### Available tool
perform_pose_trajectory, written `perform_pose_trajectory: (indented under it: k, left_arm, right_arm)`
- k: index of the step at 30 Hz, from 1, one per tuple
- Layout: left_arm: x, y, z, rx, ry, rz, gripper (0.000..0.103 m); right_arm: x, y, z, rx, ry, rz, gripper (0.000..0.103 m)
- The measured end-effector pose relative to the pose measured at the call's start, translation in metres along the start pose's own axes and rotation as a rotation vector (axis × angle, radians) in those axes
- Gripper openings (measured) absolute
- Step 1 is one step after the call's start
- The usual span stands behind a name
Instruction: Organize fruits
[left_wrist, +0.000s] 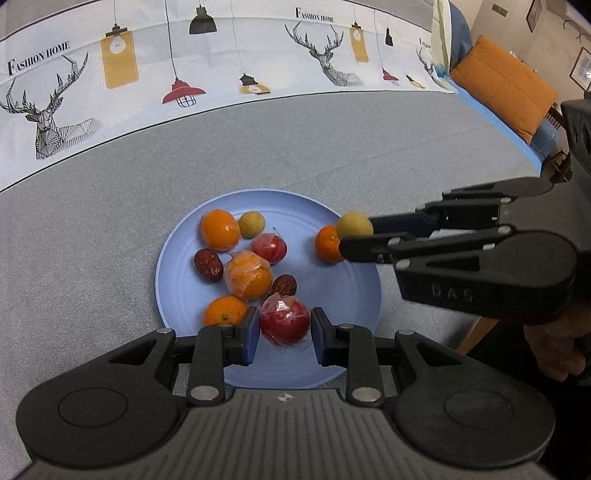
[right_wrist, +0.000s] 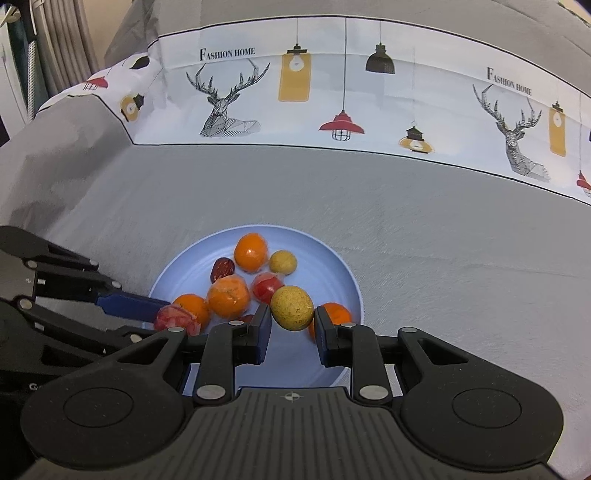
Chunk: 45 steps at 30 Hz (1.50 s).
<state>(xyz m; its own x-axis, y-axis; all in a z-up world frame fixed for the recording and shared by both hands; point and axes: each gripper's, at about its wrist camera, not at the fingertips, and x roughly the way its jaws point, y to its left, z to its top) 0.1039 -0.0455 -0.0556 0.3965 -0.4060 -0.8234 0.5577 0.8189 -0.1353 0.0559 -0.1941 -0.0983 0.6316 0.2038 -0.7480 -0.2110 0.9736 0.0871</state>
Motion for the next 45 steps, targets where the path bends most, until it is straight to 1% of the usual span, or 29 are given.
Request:
perform_pose_trajectory:
  k: [1, 2, 3, 4, 5, 8, 9, 10, 11, 12, 13, 14, 15, 16, 17, 18, 19, 20, 21, 23, 24, 25, 28, 30, 33, 36, 38, 40, 45]
  left_arm:
    - [-0.001, 0.0, 0.0, 0.0, -0.005, -0.004, 0.049]
    - [-0.003, 0.0, 0.001, 0.0, -0.012, -0.011, 0.053]
    - [-0.005, 0.0, 0.001, -0.002, -0.023, -0.019, 0.054]
    - [-0.006, -0.001, 0.001, -0.002, -0.03, -0.022, 0.054]
    - [-0.008, -0.001, 0.001, 0.001, -0.04, -0.018, 0.054]
    - [-0.016, -0.005, -0.001, 0.022, -0.069, 0.015, 0.054]
    - [-0.021, -0.006, -0.002, 0.023, -0.079, 0.023, 0.056]
    - [-0.027, -0.007, -0.003, 0.019, -0.086, 0.032, 0.061]
    - [-0.033, -0.009, -0.003, 0.015, -0.086, 0.046, 0.063]
    - [-0.038, -0.011, -0.004, 0.014, -0.082, 0.067, 0.067]
    - [-0.046, -0.014, -0.005, 0.022, -0.072, 0.1, 0.072]
    - [-0.051, -0.016, -0.006, 0.03, -0.067, 0.123, 0.075]
    - [-0.059, -0.021, -0.008, 0.043, -0.075, 0.165, 0.081]
    - [-0.067, -0.024, -0.011, 0.037, -0.101, 0.207, 0.085]
    - [-0.072, -0.026, -0.013, 0.008, -0.123, 0.237, 0.086]
    - [-0.075, -0.027, -0.016, -0.027, -0.139, 0.249, 0.086]
    - [-0.076, -0.027, -0.02, -0.072, -0.154, 0.239, 0.087]
    - [-0.076, -0.027, -0.025, -0.105, -0.161, 0.234, 0.09]
    - [-0.074, -0.027, -0.03, -0.12, -0.169, 0.246, 0.09]
    - [-0.072, -0.028, -0.044, -0.114, -0.178, 0.292, 0.09]
    - [-0.068, -0.027, -0.049, -0.093, -0.161, 0.305, 0.09]
    - [-0.066, -0.026, -0.051, -0.091, -0.144, 0.3, 0.09]
    - [-0.065, -0.022, -0.049, -0.124, -0.158, 0.229, 0.091]
    - [-0.058, -0.021, -0.049, -0.133, -0.136, 0.233, 0.091]
    - [-0.05, -0.02, -0.047, -0.147, -0.113, 0.234, 0.091]
    - [-0.041, -0.016, -0.044, -0.152, -0.094, 0.245, 0.091]
    - [-0.036, -0.013, -0.042, -0.166, -0.076, 0.25, 0.091]
    - [-0.032, -0.006, -0.041, -0.198, -0.068, 0.259, 0.091]
    - [-0.033, 0.002, -0.04, -0.249, -0.064, 0.271, 0.091]
  right_arm:
    - [0.001, 0.001, -0.001, -0.003, 0.008, 0.002, 0.027]
    - [0.002, 0.002, -0.001, -0.006, 0.015, -0.001, 0.031]
    - [0.002, 0.002, -0.001, -0.009, 0.019, -0.007, 0.036]
    - [0.002, 0.003, -0.001, -0.012, 0.015, -0.016, 0.048]
    - [0.0, 0.002, -0.001, -0.01, 0.007, -0.023, 0.052]
    - [-0.005, -0.005, 0.002, 0.028, -0.018, -0.029, 0.057]
    - [-0.007, -0.009, 0.002, 0.049, -0.03, -0.035, 0.059]
    - [-0.01, -0.012, 0.002, 0.068, -0.044, -0.043, 0.066]
    - [-0.014, -0.016, 0.002, 0.086, -0.059, -0.05, 0.074]
    - [-0.02, -0.02, 0.001, 0.104, -0.081, -0.056, 0.077]
    - [-0.027, -0.023, 0.0, 0.119, -0.107, -0.063, 0.082]
    - [-0.036, -0.026, -0.002, 0.135, -0.142, -0.072, 0.087]
    - [-0.045, -0.029, -0.004, 0.146, -0.178, -0.08, 0.091]
    - [-0.055, -0.03, -0.006, 0.154, -0.215, -0.087, 0.098]
    - [-0.061, -0.031, -0.009, 0.155, -0.244, -0.092, 0.102]
    - [-0.068, -0.031, -0.012, 0.152, -0.273, -0.104, 0.102]
    - [-0.073, -0.03, -0.016, 0.144, -0.294, -0.116, 0.102]
    - [-0.076, -0.029, -0.022, 0.139, -0.307, -0.124, 0.102]
    - [-0.077, -0.027, -0.028, 0.135, -0.312, -0.129, 0.102]
    - [-0.075, -0.021, -0.036, 0.124, -0.273, -0.139, 0.102]
    - [-0.074, -0.017, -0.041, 0.102, -0.257, -0.135, 0.102]
    - [-0.073, -0.012, -0.046, 0.073, -0.256, -0.123, 0.102]
    - [-0.067, -0.001, -0.061, 0.036, -0.238, -0.111, 0.102]
    - [-0.062, 0.0, -0.068, 0.063, -0.217, -0.109, 0.102]
    - [-0.059, 0.001, -0.067, 0.125, -0.212, -0.095, 0.102]
    - [-0.052, 0.002, -0.064, 0.143, -0.207, -0.089, 0.102]
    - [-0.045, 0.003, -0.064, 0.153, -0.179, -0.091, 0.102]
    - [-0.038, 0.003, -0.063, 0.153, -0.156, -0.1, 0.102]
    - [-0.03, 0.0, -0.061, 0.165, -0.137, -0.115, 0.102]
